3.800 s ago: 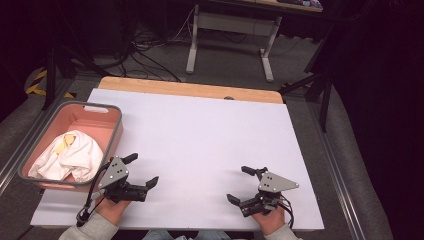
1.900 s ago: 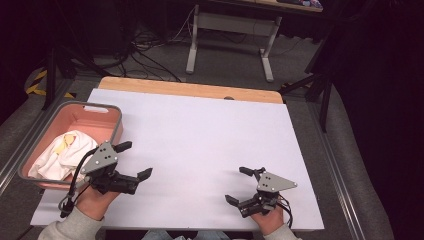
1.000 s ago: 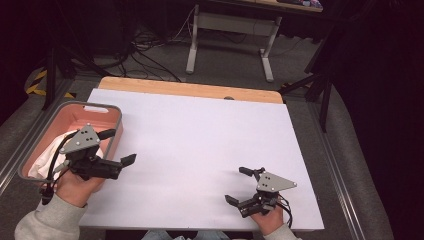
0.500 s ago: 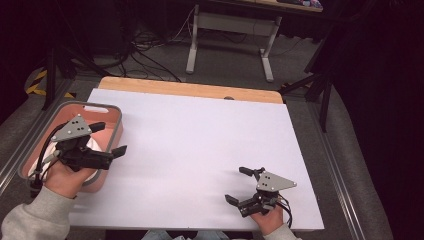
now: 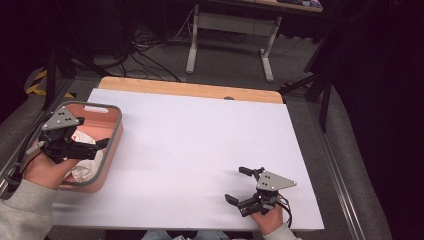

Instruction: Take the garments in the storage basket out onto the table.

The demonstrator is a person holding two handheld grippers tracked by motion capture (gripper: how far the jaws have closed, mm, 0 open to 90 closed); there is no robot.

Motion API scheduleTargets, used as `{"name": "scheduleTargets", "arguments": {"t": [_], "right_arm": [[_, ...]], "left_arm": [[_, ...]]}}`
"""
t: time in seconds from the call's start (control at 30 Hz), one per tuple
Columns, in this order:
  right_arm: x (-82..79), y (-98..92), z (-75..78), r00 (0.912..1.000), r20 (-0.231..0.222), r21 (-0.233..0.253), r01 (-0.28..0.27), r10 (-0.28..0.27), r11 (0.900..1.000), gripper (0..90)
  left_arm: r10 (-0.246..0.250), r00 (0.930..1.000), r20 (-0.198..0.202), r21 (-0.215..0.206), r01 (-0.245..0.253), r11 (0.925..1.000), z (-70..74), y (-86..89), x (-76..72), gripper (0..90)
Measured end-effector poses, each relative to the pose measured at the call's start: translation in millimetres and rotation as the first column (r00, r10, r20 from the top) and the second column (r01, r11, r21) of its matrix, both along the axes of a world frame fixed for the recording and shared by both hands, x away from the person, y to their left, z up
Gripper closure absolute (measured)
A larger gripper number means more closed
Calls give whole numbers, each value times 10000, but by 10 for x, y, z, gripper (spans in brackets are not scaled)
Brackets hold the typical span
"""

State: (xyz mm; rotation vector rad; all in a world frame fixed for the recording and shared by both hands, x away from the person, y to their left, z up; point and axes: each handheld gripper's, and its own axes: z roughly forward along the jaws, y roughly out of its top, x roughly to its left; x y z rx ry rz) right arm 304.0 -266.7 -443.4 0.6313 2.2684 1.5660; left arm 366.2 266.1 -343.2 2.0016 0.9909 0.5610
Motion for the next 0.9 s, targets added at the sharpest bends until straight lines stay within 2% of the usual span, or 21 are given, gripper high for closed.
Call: {"name": "scheduleTargets", "arguments": {"t": [0.17,0.2,0.27,0.33,0.43,0.6,0.7,0.77,0.8,0.9], "right_arm": [[14,2,-13,9999,-100,5,-44,44,10000,0],[20,5,-17,9999,-132,-2,-52,52,10000,0],[22,9,-19,9999,-153,-23,-68,68,10000,0],[19,11,-18,9999,-128,-26,-74,73,10000,0],[21,7,-19,9999,-130,-32,-90,89,10000,0],[21,7,-19,9998,-138,-19,-112,111,9999,0],[19,13,-20,9998,-162,-17,-131,130,9999,0],[20,14,-21,9997,-180,2,-154,154,9999,0],[21,14,-22,9997,-183,1,-166,166,9999,0],[22,16,-23,9996,-195,9,-195,195,9998,0]], "left_arm": [[86,9995,-316,411,-73,9991,-41,46,78,19],[109,9986,-510,580,-79,9983,-59,56,118,19],[189,9977,-644,659,-146,9977,-73,82,161,19],[361,9956,-862,641,-306,9975,-91,113,203,19],[655,9892,-1315,850,-546,9949,-121,167,272,20],[1109,9690,-2206,1098,-883,9900,-161,233,358,32],[1341,9567,-2585,1209,-1056,9870,-188,263,402,32],[1638,9497,-2670,1498,-1270,9805,-212,271,432,32],[1808,9460,-2690,1759,-1363,9749,-228,278,445,32],[1950,9344,-2981,2092,-1354,9685,-271,311,485,32]]}}
